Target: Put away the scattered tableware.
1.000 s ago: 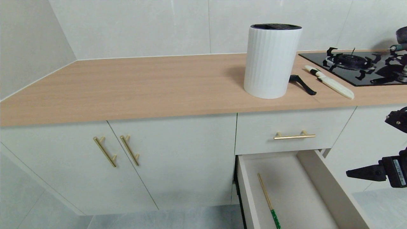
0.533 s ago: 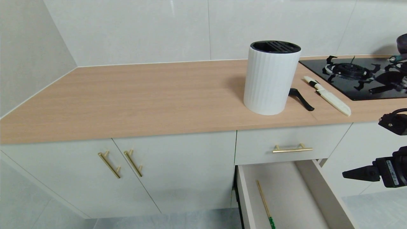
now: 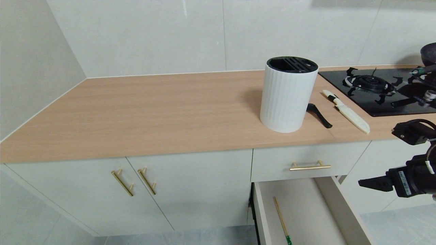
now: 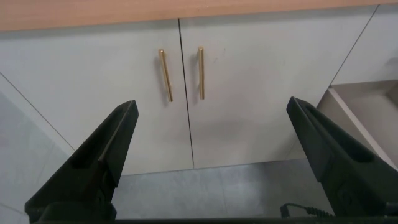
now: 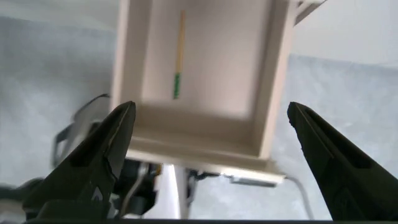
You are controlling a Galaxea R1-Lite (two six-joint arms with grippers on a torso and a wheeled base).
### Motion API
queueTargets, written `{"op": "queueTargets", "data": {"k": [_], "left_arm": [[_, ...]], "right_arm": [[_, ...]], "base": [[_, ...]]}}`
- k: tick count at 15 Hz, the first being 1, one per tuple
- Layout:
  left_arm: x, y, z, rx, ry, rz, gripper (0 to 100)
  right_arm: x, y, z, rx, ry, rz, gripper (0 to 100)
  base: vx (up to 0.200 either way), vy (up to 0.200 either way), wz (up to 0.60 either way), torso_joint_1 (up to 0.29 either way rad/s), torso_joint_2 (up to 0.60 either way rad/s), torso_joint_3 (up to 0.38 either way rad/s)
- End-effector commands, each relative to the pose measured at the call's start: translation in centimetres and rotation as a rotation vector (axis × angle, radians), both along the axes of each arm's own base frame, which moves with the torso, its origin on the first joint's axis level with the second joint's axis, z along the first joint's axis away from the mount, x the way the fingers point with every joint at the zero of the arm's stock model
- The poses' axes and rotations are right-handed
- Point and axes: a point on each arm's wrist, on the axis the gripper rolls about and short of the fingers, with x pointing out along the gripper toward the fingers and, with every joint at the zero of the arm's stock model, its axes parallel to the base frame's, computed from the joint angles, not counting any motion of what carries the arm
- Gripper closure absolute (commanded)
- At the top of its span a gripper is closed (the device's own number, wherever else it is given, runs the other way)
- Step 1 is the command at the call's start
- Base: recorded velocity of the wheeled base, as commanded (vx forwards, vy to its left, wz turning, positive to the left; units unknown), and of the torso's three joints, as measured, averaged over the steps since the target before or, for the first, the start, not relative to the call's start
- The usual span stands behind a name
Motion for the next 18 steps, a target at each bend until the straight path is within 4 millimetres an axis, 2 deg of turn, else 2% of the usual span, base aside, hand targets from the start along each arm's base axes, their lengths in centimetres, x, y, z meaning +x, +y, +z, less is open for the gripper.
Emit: {"op": "queueTargets", "data": {"k": [1,4,7,10,12,18], "left_arm": [[0.0,0.0,0.0,0.0,0.001,0.0,0],[0.0,0.0,0.0,0.0,0.001,0.0,0],[0.0,0.0,0.0,0.0,0.001,0.0,0],[0.0,0.0,0.0,0.0,0.001,0.0,0],[0.0,0.0,0.0,0.0,0.001,0.0,0],[0.0,0.0,0.0,0.0,0.001,0.0,0]], "right_arm": [[3.5,0.1,-0.3,-0.011,-0.036,-0.016,0],[9.0,-0.5,1.8,0.021,-0.16,-0.021,0],[12.6,-0.5,2.7,0.074,-0.251,0.044,0],[16.9,-0.7,0.3,0.007,-0.321,0.093,0],[17.6,-0.5,-0.3,0.007,-0.341,0.1,0],[17.8,-0.2,0.1,0.05,-0.398,0.111,0]], "base": [[0.0,0.0,0.0,0.0,0.0,0.0],[0.0,0.0,0.0,0.0,0.0,0.0],[0.0,0.0,0.0,0.0,0.0,0.0],[0.0,0.0,0.0,0.0,0.0,0.0],[0.0,0.0,0.0,0.0,0.0,0.0],[0.0,0.0,0.0,0.0,0.0,0.0]]}}
